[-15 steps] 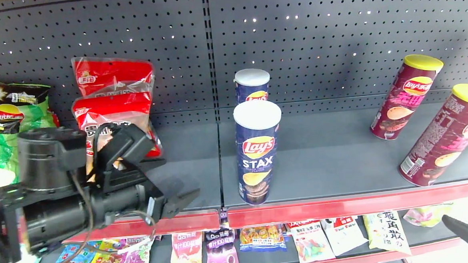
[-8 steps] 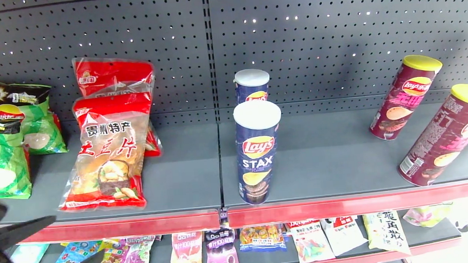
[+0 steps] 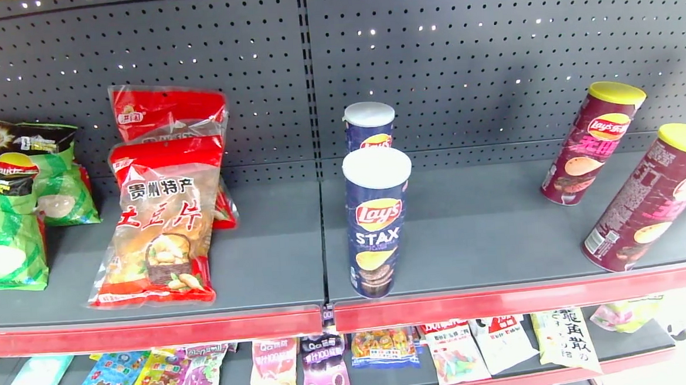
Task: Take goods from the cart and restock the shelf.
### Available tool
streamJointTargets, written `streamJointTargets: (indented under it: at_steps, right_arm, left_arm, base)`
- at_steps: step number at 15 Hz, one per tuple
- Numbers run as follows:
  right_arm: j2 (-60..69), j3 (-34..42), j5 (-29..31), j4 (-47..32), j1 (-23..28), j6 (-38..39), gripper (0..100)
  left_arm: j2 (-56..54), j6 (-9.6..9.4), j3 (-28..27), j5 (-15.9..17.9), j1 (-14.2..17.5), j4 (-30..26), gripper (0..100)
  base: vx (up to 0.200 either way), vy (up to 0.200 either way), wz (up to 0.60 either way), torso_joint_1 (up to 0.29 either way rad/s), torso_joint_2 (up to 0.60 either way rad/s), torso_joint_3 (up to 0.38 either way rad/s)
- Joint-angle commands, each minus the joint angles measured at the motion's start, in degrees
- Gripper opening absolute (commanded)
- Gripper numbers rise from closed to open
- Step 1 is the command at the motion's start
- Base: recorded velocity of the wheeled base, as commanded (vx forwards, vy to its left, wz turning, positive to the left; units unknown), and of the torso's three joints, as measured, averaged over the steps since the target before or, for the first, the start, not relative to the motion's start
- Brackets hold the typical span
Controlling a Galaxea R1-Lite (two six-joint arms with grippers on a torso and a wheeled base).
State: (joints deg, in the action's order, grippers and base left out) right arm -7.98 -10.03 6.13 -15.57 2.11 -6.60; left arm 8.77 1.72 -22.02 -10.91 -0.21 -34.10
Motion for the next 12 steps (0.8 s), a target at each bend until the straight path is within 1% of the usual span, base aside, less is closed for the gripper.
streamJointTargets:
  at_steps: [1, 2, 3, 4, 5, 6, 7, 8, 9, 10, 11, 12]
  right_arm:
    - [3.5, -0.6, -0.2, 0.1, 0.8, 0.4, 100]
    - [4.1, 1.6, -0.4, 2.0, -0.1, 0.6, 100]
    - [7.7, 4.8, -0.9, 6.9, -2.1, 1.1, 100]
    - [7.6, 6.7, -2.4, 12.0, -2.2, 4.5, 100]
    - [7.9, 7.9, -4.0, 13.6, -2.2, 6.6, 100]
    - [8.0, 8.4, -6.5, 14.8, -2.2, 5.3, 100]
    - [8.0, 8.5, -7.0, 15.3, -2.2, 3.8, 100]
    - [8.0, 10.0, -6.9, 15.6, -2.2, 3.5, 100]
    - [8.0, 10.0, -6.8, 15.5, -2.2, 4.7, 100]
    - [8.0, 10.0, -6.7, 15.5, -2.2, 5.6, 100]
    - [8.0, 10.0, -6.7, 15.5, -2.2, 5.6, 100]
    - [8.0, 10.0, -6.0, 15.5, -2.2, 5.7, 100]
  left_arm:
    - [-8.8, -0.14, 7.5, 0.9, 0.1, 6.3, 100]
    - [-8.8, -0.14, 10.6, 2.8, 0.1, 12.5, 100]
    - [-8.8, -0.14, 13.1, 6.3, 0.1, 18.5, 100]
    - [-8.8, -0.66, 16.6, 12.0, 0.1, 25.2, 100]
    - [-8.8, -1.46, 17.8, 14.0, 0.1, 28.1, 100]
    - [-8.8, -1.89, 18.2, 14.4, 0.1, 28.9, 100]
    - [-8.8, -1.89, 18.2, 14.4, 0.1, 28.9, 100]
    - [-8.8, -1.46, 18.4, 11.2, 0.1, 29.2, 100]
    - [-8.8, 0.57, 18.4, 5.3, 0.1, 29.3, 100]
    - [-8.8, 3.82, 18.4, 1.9, 0.1, 29.4, 100]
    - [-8.8, 4.17, 18.6, 2.1, 0.1, 29.4, 100]
    - [-8.8, 4.17, 18.8, 3.8, 0.1, 30.6, 100]
  base:
    - [0.000, 0.000, 0.00, 0.000, 0.00, 0.000]
    - [0.000, 0.000, 0.00, 0.000, 0.00, 0.000]
    - [0.000, 0.000, 0.00, 0.000, 0.00, 0.000]
    - [0.000, 0.000, 0.00, 0.000, 0.00, 0.000]
    - [0.000, 0.000, 0.00, 0.000, 0.00, 0.000]
    - [0.000, 0.000, 0.00, 0.000, 0.00, 0.000]
    - [0.000, 0.000, 0.00, 0.000, 0.00, 0.000]
    - [0.000, 0.000, 0.00, 0.000, 0.00, 0.000]
    - [0.000, 0.000, 0.00, 0.000, 0.00, 0.000]
    - [0.000, 0.000, 0.00, 0.000, 0.00, 0.000]
    - [0.000, 0.000, 0.00, 0.000, 0.00, 0.000]
    - [0.000, 0.000, 0.00, 0.000, 0.00, 0.000]
